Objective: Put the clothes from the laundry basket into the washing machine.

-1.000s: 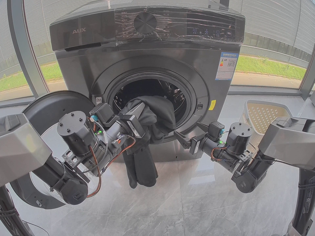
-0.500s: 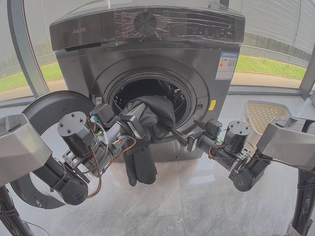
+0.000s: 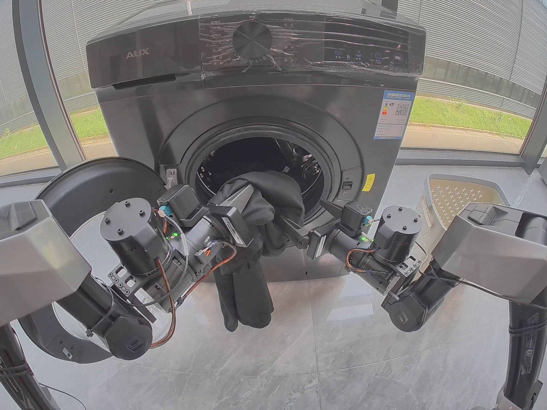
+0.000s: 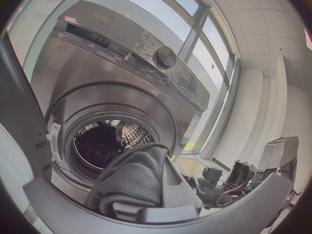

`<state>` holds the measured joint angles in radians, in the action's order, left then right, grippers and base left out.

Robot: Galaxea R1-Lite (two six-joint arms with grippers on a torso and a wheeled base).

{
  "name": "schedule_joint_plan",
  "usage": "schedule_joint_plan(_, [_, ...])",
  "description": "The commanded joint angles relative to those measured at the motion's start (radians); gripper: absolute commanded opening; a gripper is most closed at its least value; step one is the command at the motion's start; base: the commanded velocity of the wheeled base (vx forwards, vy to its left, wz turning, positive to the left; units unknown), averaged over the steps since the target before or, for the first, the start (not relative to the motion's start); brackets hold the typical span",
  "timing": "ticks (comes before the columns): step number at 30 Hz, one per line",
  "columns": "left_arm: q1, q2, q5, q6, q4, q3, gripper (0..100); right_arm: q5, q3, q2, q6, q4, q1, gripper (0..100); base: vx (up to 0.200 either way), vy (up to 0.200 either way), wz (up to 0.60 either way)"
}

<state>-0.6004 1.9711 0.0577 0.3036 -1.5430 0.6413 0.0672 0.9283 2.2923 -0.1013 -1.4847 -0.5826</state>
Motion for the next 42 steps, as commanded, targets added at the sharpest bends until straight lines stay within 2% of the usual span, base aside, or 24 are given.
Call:
schedule_joint_plan(1, [-0.002,0.0,-0.002,0.0,0.0,-0.008,0,0.002,0.02,0.01,0.0,-0.003,-0.014,0,0.0,0.0,0.0])
schedule_joint_plan(12, [0.002,0.003,-0.006,0.002,0.0,-0.018,0,-0.003,0.004,-0.028,-0.003,-0.008,-0.025,0,0.0,0.0,0.0])
schedule_joint_plan(19, [0.002,0.012,-0.006,-0.006,0.0,-0.023,0,-0.006,-0.1,-0.134,-0.005,-0.008,-0.026,0,0.0,0.0,0.0])
schedule_joint_plan(24, [-0.001,0.006,-0.013,0.0,0.0,-0.031,0,-0.007,-0.12,-0.163,-0.006,-0.008,-0.04,0,0.0,0.0,0.0])
schedule_joint_plan(25, [-0.001,0.006,-0.013,0.0,0.0,-0.031,100,-0.007,-0.115,-0.169,-0.006,-0.006,-0.043,0,0.0,0.0,0.0])
schedule_joint_plan(29, [0.001,0.012,-0.01,-0.001,0.0,-0.037,100,-0.009,-0.092,-0.18,-0.008,-0.006,-0.048,0,0.0,0.0,0.0])
schedule_joint_plan(32, [0.002,0.014,-0.01,-0.003,0.0,-0.046,100,-0.058,-0.046,-0.182,-0.006,0.006,-0.051,0,0.0,0.0,0.0])
schedule_joint_plan(42, [0.004,0.035,-0.01,-0.008,0.0,-0.071,100,-0.072,-0.014,-0.18,-0.009,0.011,-0.051,0,0.0,0.0,0.0])
